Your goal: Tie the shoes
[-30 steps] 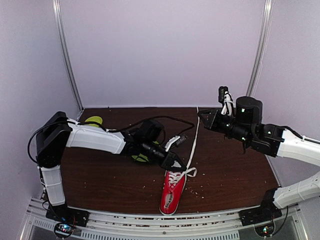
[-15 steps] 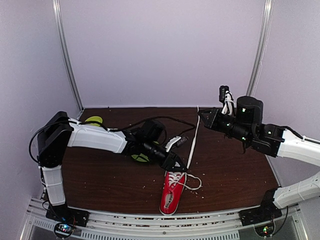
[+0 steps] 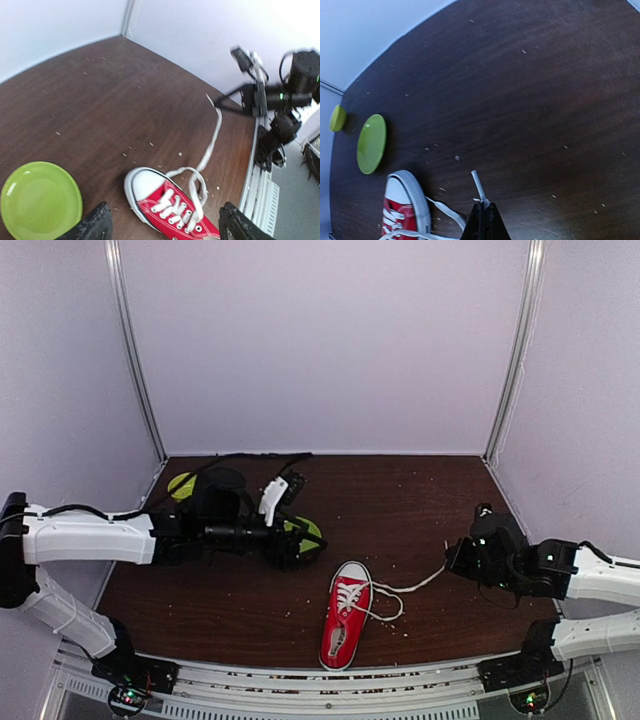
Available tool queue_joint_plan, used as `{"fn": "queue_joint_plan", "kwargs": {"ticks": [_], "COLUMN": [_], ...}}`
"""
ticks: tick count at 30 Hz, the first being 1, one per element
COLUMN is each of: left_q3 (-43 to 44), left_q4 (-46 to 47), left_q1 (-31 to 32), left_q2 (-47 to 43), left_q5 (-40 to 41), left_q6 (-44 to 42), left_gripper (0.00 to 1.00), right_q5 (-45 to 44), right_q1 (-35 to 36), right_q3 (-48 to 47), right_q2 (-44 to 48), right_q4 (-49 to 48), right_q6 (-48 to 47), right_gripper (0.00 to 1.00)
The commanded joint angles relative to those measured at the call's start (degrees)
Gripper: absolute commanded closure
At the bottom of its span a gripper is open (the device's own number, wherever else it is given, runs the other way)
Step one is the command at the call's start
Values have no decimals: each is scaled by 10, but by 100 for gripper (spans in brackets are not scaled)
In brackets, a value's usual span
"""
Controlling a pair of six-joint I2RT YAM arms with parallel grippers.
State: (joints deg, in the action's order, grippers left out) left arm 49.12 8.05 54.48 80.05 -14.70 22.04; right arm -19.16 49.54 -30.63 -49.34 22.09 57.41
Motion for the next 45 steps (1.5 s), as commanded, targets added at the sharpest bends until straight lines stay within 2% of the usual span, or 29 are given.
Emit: {"fn": "queue_joint_plan", "kwargs": {"ticks": [1,5,9,13,16,20,22,24,25,26,28,32,34,40,45], "left_q3": [-5,15,92,176,242,295,265,200,158,151,148,142,148,151,147], "left_q4": [-26,-118,-264,-372,-418,-469,-448,-390,-361,-360,-372,-370,-375,-383,-381], "left_q1": [-61,-108,-170,-266,-367,-442,-455,-456,-457,-465,-472,-472,-472,-472,-472], "left_q2": [-57,-109,-138,-147,-141,-133,-153,-187,-204,-213,-225,-228,-218,-217,-224], "left_q5": [96,94,79,31,-7,46,76,127,146,150,143,131,121,124,131], "left_q6": [12,3,4,-13,-45,-63,-74,-95,-102,-97,-111,-116,-116,-116,-117], "left_gripper": [24,22,16,12,10,8,8,8,7,6,6,6,6,6,7], "right_q5": [-29,-43,-49,-16,17,36,28,12,4,1,9,109,124,111,120], "right_q1": [3,2,1,0,0,0,0,0,0,0,0,4,16,52,75], "right_q3": [24,21,18,36,50,38,18,-7,-22,-35,-48,-54,-81,-194,-240], "right_q2": [30,58,92,137,163,161,149,136,128,118,87,-15,-78,-268,-358], "right_q4": [120,166,240,279,290,339,372,399,401,396,360,199,160,196,202], "right_q6": [83,92,124,152,160,158,149,138,129,110,73,0,-10,-46,-63], "right_gripper": [100,100,100,100,100,99,80,48,37,30,24,22,23,31,39]}}
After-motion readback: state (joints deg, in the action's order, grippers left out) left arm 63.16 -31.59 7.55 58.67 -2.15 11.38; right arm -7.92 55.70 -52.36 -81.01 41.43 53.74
